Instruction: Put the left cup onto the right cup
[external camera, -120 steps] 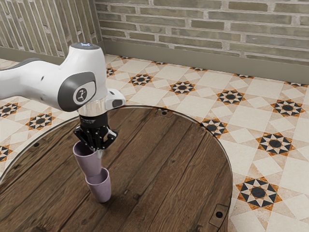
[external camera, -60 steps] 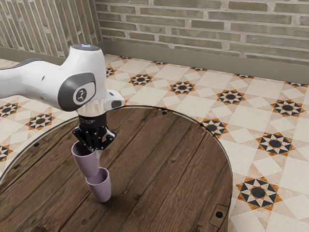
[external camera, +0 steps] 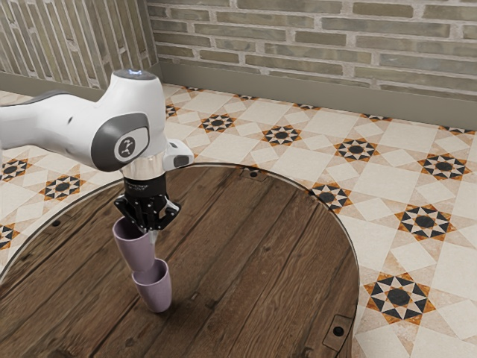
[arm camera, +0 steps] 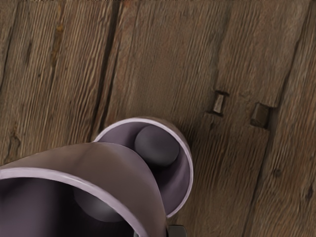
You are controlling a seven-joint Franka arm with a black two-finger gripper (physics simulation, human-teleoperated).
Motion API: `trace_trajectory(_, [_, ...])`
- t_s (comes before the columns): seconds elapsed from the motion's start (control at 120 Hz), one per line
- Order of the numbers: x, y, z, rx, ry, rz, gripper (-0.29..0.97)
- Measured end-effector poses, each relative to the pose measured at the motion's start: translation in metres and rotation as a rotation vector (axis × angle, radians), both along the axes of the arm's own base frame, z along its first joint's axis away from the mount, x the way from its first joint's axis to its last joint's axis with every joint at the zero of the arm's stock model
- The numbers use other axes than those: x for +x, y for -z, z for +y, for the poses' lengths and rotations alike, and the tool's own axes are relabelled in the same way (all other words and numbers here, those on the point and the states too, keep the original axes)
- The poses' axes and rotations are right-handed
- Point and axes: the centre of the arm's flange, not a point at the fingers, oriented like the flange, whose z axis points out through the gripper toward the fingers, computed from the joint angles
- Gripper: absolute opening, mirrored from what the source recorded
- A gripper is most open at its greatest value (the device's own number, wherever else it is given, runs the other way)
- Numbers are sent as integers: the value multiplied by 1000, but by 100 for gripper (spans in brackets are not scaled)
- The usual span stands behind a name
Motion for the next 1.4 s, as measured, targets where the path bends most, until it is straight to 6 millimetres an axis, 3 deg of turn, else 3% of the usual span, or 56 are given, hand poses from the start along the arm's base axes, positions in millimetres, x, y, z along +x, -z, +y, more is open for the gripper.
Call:
trace_trajectory(0.483, [6,13,-1,-17,-3,4,-10])
trace_trajectory(1.117, [6,18,-3,-27,-17,12,6])
trace_trajectory(1.4, [10,13,-4,-52,-10,12,43])
